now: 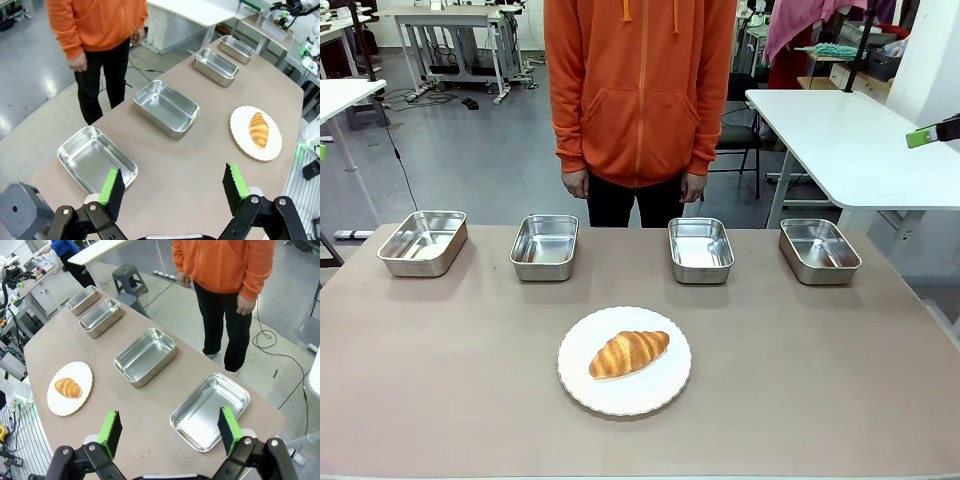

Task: Place the bread in the container.
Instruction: Place the Butter Roll into the Airtight Container indicated by the human.

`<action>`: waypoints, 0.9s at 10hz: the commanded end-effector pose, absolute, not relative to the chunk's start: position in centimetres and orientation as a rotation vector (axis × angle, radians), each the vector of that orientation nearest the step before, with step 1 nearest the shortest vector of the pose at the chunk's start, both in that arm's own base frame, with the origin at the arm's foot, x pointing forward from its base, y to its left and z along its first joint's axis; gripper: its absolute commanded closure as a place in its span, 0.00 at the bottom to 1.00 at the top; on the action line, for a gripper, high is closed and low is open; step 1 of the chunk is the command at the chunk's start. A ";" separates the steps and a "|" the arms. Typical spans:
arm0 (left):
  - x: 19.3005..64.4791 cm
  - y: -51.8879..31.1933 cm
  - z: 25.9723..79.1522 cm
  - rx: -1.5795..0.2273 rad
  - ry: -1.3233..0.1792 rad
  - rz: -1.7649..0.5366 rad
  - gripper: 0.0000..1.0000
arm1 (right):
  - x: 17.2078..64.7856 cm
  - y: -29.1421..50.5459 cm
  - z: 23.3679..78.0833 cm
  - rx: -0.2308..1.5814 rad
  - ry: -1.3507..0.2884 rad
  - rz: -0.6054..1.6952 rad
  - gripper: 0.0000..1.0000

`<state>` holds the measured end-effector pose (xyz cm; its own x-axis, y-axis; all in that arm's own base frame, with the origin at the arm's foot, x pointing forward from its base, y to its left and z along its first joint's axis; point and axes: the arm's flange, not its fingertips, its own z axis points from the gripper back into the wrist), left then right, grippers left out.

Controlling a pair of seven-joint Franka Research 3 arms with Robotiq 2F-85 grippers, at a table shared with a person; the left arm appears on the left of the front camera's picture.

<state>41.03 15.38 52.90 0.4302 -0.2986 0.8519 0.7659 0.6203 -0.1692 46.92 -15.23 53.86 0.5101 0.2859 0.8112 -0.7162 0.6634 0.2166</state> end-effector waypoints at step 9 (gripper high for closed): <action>41.0 15.4 52.9 -0.601 -0.898 -0.716 0.00 | 47.0 -15.1 54.0 0.579 -0.839 0.645 0.00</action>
